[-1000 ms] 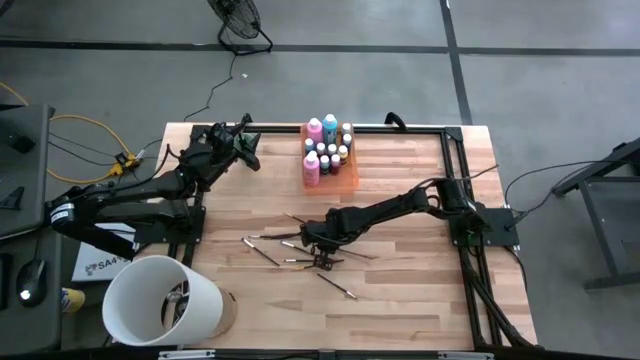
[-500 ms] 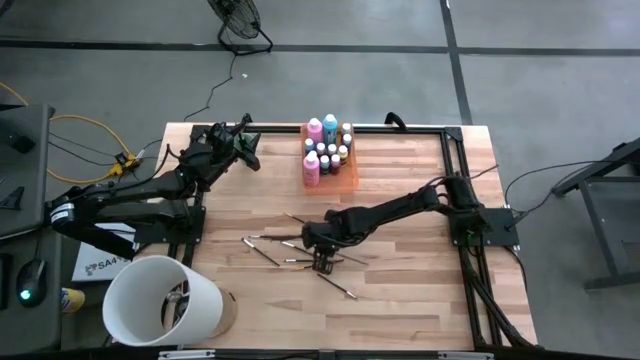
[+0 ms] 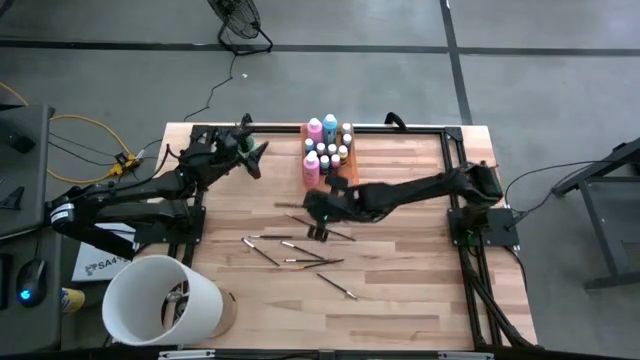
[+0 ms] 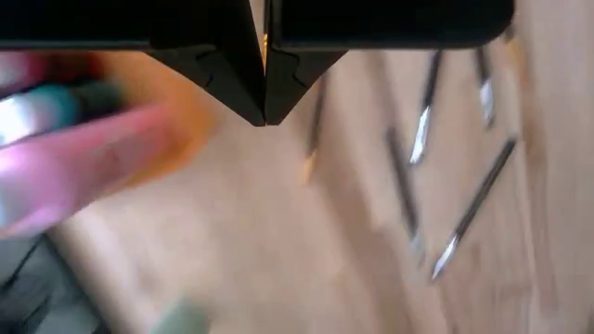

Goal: Pick & Place Paint Supplies
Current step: Put the orange paintbrush into the cup

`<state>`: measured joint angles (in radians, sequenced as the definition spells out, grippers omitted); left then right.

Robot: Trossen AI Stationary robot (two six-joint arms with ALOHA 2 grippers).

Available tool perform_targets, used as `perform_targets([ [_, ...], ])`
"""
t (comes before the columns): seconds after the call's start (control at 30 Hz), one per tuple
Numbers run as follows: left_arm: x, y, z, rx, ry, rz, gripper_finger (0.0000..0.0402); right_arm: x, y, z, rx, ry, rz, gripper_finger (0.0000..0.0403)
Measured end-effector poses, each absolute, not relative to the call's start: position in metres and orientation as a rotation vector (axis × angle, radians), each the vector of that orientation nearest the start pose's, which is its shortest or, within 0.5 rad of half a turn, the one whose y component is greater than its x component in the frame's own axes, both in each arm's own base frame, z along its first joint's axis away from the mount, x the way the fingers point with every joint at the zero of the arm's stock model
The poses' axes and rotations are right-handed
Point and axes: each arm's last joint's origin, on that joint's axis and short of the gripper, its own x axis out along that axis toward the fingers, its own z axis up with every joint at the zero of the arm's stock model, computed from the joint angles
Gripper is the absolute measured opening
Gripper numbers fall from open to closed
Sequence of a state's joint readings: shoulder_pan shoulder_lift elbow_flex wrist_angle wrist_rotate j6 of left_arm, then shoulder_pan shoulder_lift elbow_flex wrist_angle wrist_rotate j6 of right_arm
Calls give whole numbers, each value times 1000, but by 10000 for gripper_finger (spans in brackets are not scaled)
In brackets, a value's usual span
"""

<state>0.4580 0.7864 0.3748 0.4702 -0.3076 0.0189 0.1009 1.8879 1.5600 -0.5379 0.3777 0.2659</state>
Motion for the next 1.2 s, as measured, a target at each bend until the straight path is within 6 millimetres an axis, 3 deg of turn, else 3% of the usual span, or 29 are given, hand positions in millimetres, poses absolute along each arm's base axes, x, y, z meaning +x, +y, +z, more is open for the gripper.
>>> perform_targets([
  [0.2, 160, 80, 253, 66, -50, 486, 280, 414, 5, 308, -41, 545, -328, 3],
  [0.43, 162, 70, 258, 110, -99, 153, 280, 425, -19, 328, -130, 335, -252, 3],
  [0.8, 163, 69, 259, 96, -108, 96, 280, 437, -31, 339, -187, 120, -170, 3],
  [1.2, 162, 68, 261, 79, -128, 83, 271, 451, -40, 329, -191, 15, -128, 3],
])
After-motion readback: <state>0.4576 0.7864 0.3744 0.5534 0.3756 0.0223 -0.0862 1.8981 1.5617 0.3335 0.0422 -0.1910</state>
